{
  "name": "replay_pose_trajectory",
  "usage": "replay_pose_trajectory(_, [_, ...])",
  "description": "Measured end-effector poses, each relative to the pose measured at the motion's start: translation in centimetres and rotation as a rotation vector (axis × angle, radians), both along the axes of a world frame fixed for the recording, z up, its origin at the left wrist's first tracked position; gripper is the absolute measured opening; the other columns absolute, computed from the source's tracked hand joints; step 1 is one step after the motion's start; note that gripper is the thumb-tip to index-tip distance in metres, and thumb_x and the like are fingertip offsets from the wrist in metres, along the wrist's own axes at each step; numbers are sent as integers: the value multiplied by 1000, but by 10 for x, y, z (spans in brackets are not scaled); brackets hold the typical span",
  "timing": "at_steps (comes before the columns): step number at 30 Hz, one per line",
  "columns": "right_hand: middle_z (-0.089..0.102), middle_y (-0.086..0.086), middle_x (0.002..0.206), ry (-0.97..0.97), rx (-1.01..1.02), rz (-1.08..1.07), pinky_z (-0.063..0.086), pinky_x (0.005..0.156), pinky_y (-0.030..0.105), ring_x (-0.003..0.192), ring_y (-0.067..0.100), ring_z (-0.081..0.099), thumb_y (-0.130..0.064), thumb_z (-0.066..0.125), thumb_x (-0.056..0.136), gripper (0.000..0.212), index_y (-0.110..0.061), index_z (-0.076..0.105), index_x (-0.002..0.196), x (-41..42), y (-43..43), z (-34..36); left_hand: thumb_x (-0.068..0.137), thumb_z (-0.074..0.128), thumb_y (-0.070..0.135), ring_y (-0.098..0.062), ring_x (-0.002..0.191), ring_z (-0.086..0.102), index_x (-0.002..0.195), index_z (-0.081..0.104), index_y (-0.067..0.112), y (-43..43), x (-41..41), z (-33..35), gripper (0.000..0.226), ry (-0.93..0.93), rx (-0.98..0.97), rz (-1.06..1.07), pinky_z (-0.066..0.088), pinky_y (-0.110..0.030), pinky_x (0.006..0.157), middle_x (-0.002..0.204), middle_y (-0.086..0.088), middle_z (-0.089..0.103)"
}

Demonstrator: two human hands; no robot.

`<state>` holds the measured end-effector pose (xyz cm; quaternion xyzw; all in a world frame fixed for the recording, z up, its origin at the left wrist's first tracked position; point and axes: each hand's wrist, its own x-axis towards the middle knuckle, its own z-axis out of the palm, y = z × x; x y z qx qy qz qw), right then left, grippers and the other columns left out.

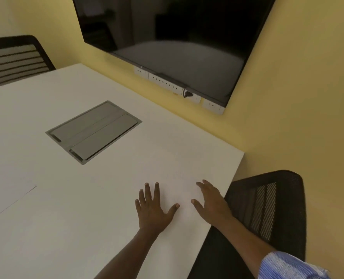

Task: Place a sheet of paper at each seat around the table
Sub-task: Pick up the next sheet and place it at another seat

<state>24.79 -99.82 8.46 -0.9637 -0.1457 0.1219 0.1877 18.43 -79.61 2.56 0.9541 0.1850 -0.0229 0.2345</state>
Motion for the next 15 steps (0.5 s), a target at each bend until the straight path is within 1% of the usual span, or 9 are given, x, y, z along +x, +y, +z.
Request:
replay_pose_trajectory(5, [20, 3, 167, -98, 48, -4, 27, 122, 40, 152, 21, 20, -49, 51, 100, 68, -22, 28, 157, -57, -8, 39, 76, 27, 92, -36, 156, 2, 161, 1, 28, -16, -47, 38, 110, -69, 42, -19, 13, -54, 124, 170, -9, -3])
replay_pose_trajectory(9, [22, 4, 166, -175, 86, -24, 27, 122, 42, 152, 22, 21, -48, 52, 99, 68, -22, 28, 157, -118, -16, 73, 79, 29, 89, -36, 156, 4, 162, 2, 28, -28, -105, 72, 106, -131, 105, -60, 14, -55, 124, 170, -10, 0])
replay_pose_trajectory(15, [26, 3, 165, -260, 181, -85, 28, 119, 39, 151, 22, 23, -50, 53, 98, 67, -22, 30, 155, -200, -31, 122, 81, 28, 87, -36, 156, 4, 161, 3, 29, -38, -183, 126, 102, -204, 172, -108, 13, -56, 124, 170, -10, 0])
